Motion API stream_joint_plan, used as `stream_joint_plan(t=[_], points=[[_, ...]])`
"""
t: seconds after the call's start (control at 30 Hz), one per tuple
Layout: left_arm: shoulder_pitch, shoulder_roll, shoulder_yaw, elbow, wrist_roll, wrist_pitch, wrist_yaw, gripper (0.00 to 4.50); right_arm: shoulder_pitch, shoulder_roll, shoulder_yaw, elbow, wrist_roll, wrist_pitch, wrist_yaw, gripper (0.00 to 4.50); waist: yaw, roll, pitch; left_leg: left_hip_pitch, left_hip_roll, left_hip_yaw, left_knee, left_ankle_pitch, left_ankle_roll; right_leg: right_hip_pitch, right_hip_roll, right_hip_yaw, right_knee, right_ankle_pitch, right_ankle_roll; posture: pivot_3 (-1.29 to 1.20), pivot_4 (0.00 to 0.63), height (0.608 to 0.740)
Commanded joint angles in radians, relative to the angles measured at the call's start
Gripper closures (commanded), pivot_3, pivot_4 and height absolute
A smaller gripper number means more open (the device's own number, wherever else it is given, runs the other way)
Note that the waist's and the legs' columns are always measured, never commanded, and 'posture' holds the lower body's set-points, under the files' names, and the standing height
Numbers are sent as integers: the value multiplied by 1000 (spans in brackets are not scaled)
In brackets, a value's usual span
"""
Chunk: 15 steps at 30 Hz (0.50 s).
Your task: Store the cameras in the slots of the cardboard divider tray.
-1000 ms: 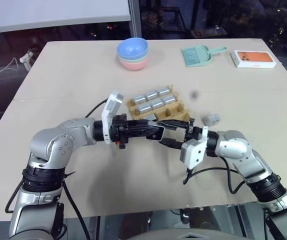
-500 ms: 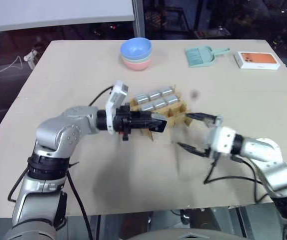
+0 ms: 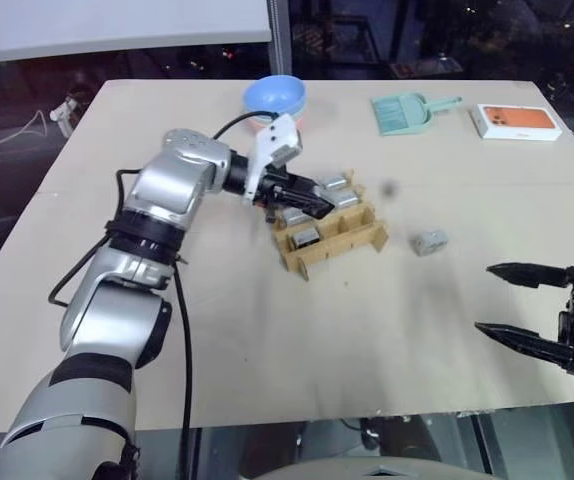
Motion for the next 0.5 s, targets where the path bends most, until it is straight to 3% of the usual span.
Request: stream_joint_plan(t=[0.03,0.27,0.5], points=[[-79,-34,-10,46,58,-51,-13,3781,8,11,-81,-56,56,27,-18,34,0,-1,1,0,0,0,0,0,0,0,0,0,0,0,0,0,150,740],[-192,-140,-59,226,190,-85,-5,3781,68,41,-134,-73,26,30,-5,34,2,-2,1,-2,-1,-1,1,-1,1,0,-1,0,-1,0,0,0,150,740],[-242,-176,-91,287,274,-84,-65,3781,47,53,-124,-68,13,23,-19,34,-2,-2,1,-1,-1,-4,1,-1,1,0,0,0,0,-2,4,0,150,740]])
